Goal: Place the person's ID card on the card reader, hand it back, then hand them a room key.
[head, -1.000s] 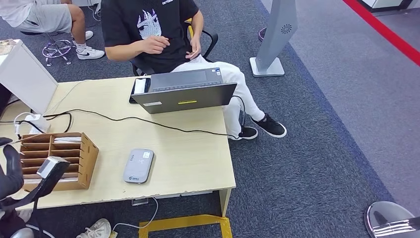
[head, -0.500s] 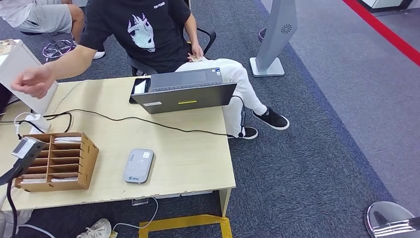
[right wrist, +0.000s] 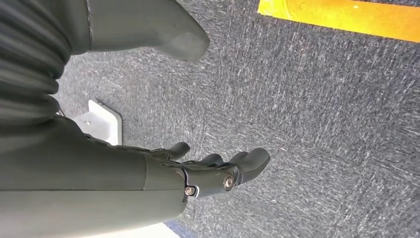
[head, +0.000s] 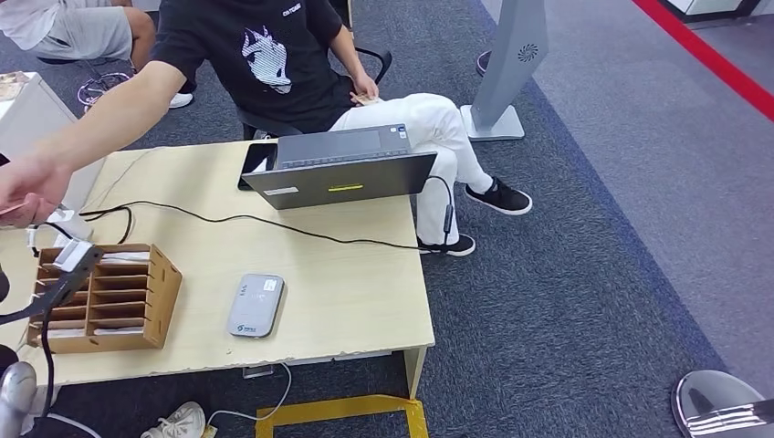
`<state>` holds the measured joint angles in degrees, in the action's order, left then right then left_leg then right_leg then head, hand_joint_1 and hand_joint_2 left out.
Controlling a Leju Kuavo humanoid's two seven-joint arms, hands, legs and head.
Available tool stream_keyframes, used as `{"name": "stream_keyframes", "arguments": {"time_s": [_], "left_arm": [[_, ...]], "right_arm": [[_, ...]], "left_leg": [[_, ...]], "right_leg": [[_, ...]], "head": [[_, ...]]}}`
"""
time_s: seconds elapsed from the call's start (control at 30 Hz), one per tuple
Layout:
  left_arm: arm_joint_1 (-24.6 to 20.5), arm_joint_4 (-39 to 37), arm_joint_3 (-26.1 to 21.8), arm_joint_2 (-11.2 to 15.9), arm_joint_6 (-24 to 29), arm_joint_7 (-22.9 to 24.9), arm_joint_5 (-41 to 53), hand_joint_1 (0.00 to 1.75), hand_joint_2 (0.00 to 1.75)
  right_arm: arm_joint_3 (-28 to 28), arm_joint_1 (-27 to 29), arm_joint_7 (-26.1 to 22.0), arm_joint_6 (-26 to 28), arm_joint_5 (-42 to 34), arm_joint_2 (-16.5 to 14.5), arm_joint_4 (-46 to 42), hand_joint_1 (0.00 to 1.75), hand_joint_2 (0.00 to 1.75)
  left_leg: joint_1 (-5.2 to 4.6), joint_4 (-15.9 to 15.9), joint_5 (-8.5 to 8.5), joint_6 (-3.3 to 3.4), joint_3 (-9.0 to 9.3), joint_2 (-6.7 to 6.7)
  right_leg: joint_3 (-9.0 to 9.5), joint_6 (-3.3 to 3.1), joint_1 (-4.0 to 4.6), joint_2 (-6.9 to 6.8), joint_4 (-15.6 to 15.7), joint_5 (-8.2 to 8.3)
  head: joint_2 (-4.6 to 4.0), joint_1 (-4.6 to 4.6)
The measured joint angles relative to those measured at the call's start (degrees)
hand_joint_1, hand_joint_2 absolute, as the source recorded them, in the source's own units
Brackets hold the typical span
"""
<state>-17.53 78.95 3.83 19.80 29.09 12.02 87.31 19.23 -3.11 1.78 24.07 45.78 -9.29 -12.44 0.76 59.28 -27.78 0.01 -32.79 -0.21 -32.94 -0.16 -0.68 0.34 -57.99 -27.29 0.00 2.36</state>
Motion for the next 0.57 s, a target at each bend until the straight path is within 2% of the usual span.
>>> {"name": "stream_keyframes", "arguments": {"time_s": [0.27,0.4,0.57], "left_arm": [[-2.3,1.3,6.9,-2.6,0.1,1.0,0.7,1.71,1.75],[-2.8,1.4,8.5,-3.3,-0.1,1.4,0.7,0.0,1.75],[-2.9,1.5,9.5,-3.9,0.1,1.3,0.5,0.0,1.75]], "right_arm": [[0.0,0.0,-0.3,0.4,0.0,0.0,0.0,0.0,1.75],[0.0,0.0,-0.3,0.4,0.0,0.0,0.0,0.0,1.75],[0.0,0.0,-0.2,0.2,-0.1,0.0,0.0,0.0,1.75]], "left_leg": [[0.0,0.0,0.0,0.0,0.01,0.03],[0.0,0.0,0.0,0.0,0.02,0.1],[0.01,0.0,0.0,0.0,0.01,0.1]], "right_leg": [[0.02,0.02,0.0,0.02,0.0,0.05],[-0.01,0.02,0.0,0.09,0.0,0.05],[-0.02,0.02,0.0,0.09,0.0,0.05]], "head": [[0.0,0.01],[0.0,-0.01],[0.0,0.01]]}}
